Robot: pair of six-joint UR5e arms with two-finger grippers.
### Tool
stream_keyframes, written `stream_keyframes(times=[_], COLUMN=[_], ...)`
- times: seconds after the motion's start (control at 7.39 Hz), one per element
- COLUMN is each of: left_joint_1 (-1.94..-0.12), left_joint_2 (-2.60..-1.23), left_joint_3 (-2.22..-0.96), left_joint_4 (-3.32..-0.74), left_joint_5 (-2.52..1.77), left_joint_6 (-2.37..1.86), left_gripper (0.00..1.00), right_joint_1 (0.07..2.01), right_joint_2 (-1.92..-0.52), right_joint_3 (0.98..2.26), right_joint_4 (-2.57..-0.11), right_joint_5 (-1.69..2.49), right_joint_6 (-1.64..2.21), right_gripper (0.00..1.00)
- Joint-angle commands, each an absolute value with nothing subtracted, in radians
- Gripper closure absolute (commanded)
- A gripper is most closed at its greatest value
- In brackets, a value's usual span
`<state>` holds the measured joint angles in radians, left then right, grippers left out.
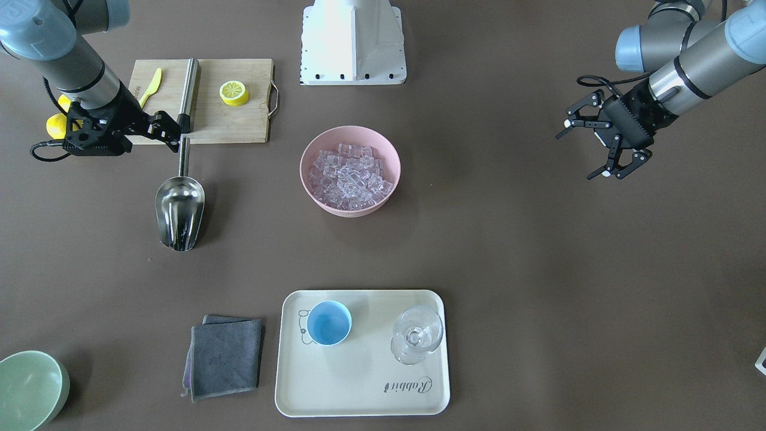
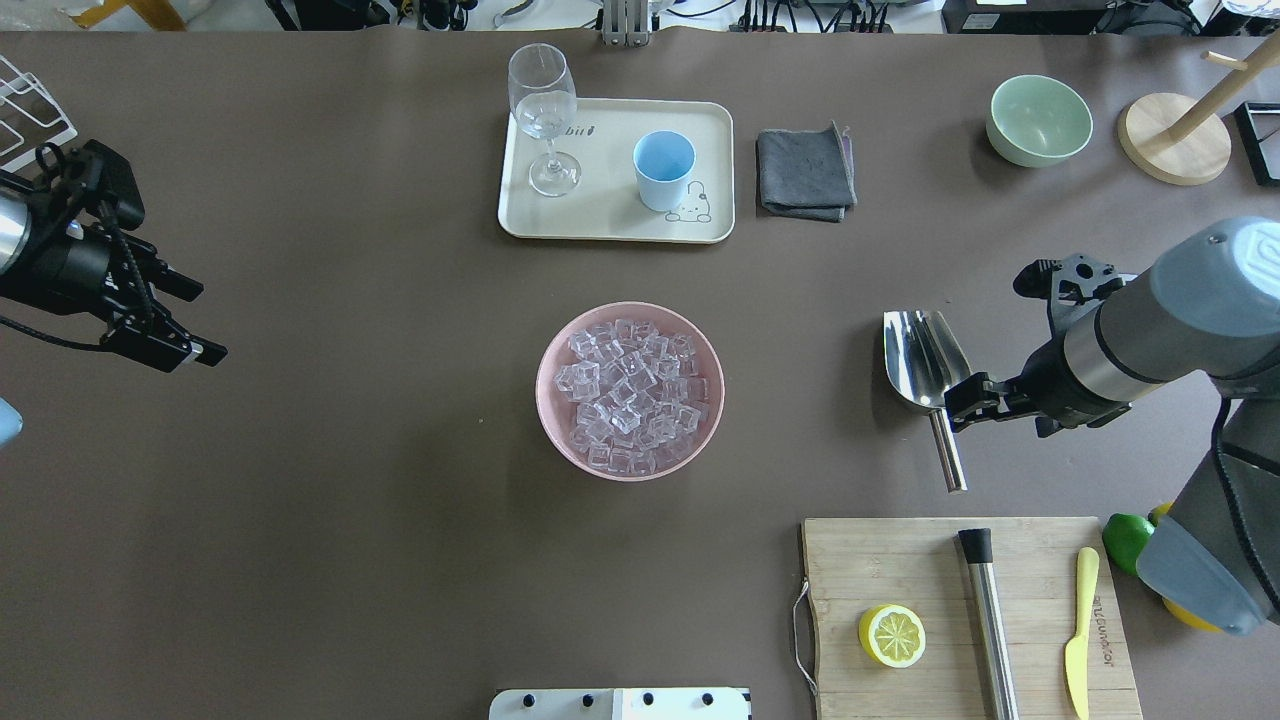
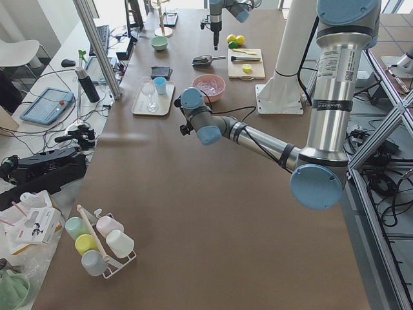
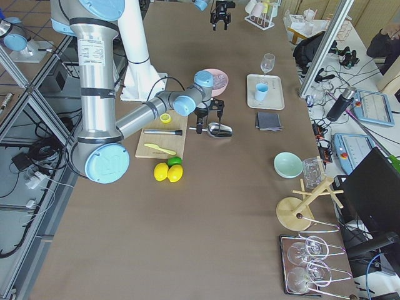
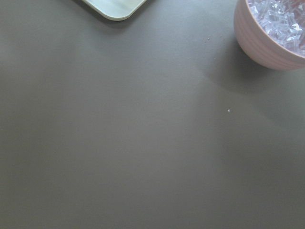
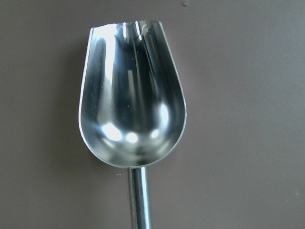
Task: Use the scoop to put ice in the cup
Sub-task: 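Move the right gripper to the metal scoop while the left gripper approaches the pink bowl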
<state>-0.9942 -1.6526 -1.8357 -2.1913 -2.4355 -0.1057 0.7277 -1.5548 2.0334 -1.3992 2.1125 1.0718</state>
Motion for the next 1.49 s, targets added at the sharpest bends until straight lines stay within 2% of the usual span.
stream_keyframes(times=[0.0, 0.41, 0.81, 1.35], left_joint_1=[-0.887, -0.789, -0.626, -0.534], left_joint_2=[-1.706, -1.733, -1.750, -1.816], left_joint_3=[-1.839, -1.841, -1.885, -1.801], left_joint_4=[-2.197, -2.232, -2.244, -2.316], left_joint_5=[-2.330, -2.232, -2.033, -1.994], left_joint_6=[-0.104, -0.097, -0.095, -0.094], left_gripper=[0.02, 0.02, 0.02, 0.02], right_joint_1=[0.623, 0.597, 0.594, 0.591], right_joint_2=[-1.531, -1.514, -1.517, -1.514], right_joint_3=[2.011, 1.976, 1.965, 1.947], right_joint_4=[-1.387, -1.385, -1.385, -1.384], right_joint_5=[2.050, 2.042, 2.042, 2.042], right_joint_6=[1.117, 1.108, 1.104, 1.106], right_gripper=[0.02, 0.22, 0.25, 0.25])
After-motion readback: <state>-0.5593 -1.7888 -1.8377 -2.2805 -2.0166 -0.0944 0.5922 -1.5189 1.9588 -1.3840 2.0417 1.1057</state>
